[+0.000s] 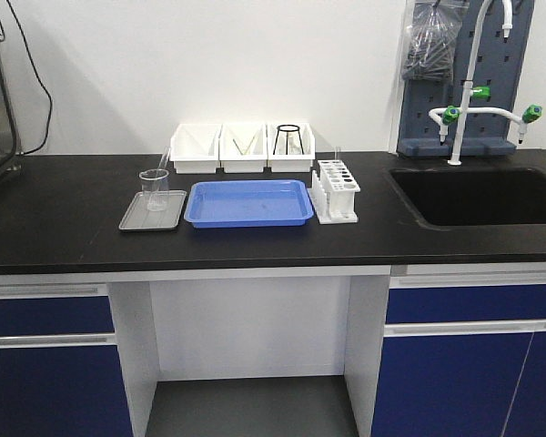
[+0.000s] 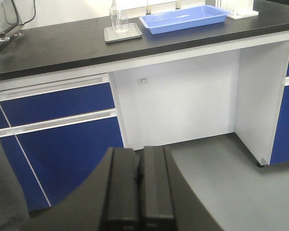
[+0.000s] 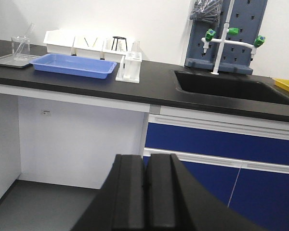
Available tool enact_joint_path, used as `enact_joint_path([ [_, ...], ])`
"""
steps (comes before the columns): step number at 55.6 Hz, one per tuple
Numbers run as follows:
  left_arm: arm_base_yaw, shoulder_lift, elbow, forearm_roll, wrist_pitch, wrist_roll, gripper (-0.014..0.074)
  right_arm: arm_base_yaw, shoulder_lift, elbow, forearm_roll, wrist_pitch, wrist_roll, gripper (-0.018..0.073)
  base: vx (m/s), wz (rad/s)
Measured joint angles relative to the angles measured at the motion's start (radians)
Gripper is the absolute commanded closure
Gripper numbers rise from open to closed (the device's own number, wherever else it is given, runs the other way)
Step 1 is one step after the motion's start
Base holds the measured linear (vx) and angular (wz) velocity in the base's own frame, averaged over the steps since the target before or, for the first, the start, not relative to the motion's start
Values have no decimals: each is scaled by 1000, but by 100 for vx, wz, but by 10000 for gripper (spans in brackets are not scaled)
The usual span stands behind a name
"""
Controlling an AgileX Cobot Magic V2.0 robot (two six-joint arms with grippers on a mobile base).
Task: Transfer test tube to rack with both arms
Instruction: 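Drive the base up to the bench facing the beaker and rack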
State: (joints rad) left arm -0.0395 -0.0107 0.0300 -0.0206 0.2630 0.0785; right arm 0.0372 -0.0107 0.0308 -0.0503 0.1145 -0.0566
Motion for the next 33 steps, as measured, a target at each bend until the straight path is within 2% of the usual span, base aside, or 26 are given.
enact_joint_path([
  [33,0,0,0,0,0,0,594,0,0,0,0,0,0,571,0,0],
])
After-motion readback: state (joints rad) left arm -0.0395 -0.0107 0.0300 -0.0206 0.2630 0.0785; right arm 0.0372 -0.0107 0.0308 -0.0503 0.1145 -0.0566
